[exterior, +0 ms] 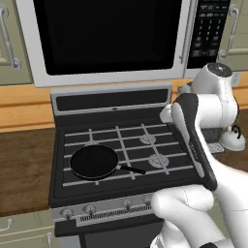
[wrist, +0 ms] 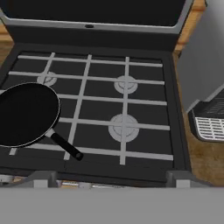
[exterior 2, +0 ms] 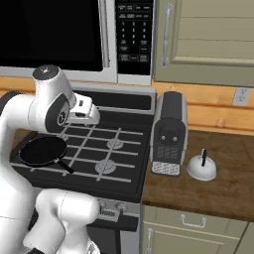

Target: Pick the kettle from the counter and place it on a stove burner. Then turn the burner on.

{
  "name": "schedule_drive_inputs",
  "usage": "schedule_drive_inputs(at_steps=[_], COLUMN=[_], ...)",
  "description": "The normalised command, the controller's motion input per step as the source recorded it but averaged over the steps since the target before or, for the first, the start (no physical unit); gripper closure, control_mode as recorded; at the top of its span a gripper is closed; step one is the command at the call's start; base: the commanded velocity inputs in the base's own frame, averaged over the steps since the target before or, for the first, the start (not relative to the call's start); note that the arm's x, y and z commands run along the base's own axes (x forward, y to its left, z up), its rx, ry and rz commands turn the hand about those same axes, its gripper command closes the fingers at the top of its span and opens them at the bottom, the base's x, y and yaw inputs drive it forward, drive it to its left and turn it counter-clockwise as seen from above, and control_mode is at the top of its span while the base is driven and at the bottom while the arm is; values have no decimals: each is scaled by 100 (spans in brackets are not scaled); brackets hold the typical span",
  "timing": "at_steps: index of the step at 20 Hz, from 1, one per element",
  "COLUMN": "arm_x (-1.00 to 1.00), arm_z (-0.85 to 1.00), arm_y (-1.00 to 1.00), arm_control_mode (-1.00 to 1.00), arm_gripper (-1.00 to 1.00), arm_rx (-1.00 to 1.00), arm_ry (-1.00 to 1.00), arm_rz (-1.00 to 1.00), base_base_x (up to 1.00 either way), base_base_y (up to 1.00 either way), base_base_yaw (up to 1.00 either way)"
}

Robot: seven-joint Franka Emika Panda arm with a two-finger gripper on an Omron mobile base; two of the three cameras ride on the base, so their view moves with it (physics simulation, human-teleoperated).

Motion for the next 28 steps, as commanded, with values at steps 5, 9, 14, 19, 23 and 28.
schedule_drive_inputs(at_steps=[5, 9, 14, 19, 23, 28], arm_x=[-84, -78, -57, -59, -34, -9], arm_z=[6, 2, 4, 0, 0, 0], arm_y=[-39, -86, -100, -100, -100, -100], arm_control_mode=[-100, -100, -100, -100, -100, -100], arm_gripper=[-100, -100, -100, -100, -100, -100], arm_rx=[0, 1, 3, 6, 5, 9], arm_ry=[-29, -17, -3, 0, 2, 1], arm_rz=[-6, -20, -28, -33, -35, -24], base_base_x=[0, 0, 0, 0, 0, 0], base_base_y=[0, 0, 0, 0, 0, 0], base_base_yaw=[0, 0, 0, 0, 0, 0])
